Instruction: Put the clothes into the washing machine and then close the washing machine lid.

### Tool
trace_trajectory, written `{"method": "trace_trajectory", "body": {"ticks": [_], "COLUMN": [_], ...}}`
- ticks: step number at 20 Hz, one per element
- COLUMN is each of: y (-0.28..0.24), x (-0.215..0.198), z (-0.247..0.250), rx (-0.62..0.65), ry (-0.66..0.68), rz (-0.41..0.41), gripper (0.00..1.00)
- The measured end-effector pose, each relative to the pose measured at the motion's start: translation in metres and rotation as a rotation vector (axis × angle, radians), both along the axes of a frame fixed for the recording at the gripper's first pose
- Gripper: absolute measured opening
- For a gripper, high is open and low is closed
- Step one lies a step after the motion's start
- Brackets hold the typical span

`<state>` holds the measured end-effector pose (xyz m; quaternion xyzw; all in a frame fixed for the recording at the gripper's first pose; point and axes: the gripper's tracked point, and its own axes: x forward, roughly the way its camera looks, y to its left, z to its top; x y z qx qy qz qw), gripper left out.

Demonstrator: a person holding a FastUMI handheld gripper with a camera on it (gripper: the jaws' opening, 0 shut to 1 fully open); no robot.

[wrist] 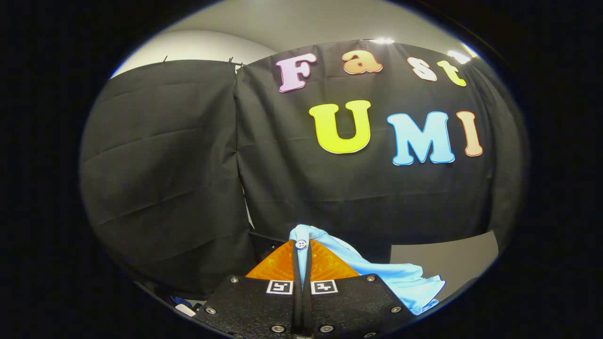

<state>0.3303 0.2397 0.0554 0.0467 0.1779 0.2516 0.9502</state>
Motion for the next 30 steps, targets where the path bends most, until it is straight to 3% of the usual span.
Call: {"method": "trace_trajectory", "body": {"ticks": [9, 22, 30], "y": [0.063, 0.107, 0.101], "x": [-0.005, -0.01, -0.004], "z": [-0.036, -0.136, -0.211], "rx": [0.0, 0.02, -0.182], "ry": [0.057, 0.251, 0.243], "rz": [0.062, 0.077, 0.041], "gripper": [0.0, 0.0, 0.0]}}
